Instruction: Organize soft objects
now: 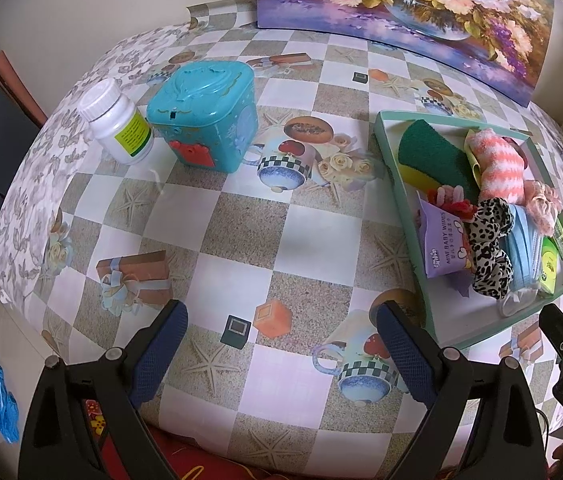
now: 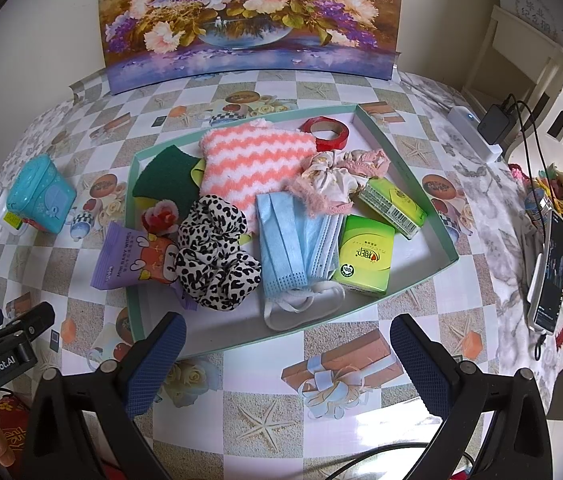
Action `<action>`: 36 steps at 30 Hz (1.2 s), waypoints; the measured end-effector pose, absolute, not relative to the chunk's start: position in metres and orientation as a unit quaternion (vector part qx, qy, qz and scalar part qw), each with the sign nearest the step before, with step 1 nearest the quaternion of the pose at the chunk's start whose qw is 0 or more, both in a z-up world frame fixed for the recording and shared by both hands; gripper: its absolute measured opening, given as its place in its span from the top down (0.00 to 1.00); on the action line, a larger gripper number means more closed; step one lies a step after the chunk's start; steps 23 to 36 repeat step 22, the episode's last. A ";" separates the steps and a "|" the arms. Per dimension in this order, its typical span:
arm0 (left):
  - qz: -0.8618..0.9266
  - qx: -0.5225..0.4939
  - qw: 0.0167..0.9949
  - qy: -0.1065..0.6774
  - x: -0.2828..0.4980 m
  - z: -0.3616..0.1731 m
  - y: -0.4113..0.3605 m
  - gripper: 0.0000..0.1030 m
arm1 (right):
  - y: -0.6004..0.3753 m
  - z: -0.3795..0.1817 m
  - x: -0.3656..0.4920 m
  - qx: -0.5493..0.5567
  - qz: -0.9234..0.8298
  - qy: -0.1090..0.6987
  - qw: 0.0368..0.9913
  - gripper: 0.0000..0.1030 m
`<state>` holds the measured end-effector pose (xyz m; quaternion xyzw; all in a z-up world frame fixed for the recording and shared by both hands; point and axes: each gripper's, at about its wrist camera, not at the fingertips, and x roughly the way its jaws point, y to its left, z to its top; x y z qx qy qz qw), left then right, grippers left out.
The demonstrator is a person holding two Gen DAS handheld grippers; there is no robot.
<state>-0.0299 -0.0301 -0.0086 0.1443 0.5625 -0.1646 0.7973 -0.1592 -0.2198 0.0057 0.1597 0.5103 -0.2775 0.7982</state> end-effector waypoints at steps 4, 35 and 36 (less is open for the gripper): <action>-0.167 0.140 0.796 0.565 -0.030 -0.010 -0.028 0.07 | -0.220 0.005 -0.160 0.160 -0.278 0.510 0.798 0.00; -0.164 0.141 0.799 0.561 -0.031 -0.006 -0.032 0.07 | -0.220 0.005 -0.160 0.160 -0.277 0.511 0.798 0.00; -0.164 0.141 0.799 0.561 -0.031 -0.006 -0.032 0.07 | -0.220 0.005 -0.160 0.160 -0.277 0.511 0.798 0.00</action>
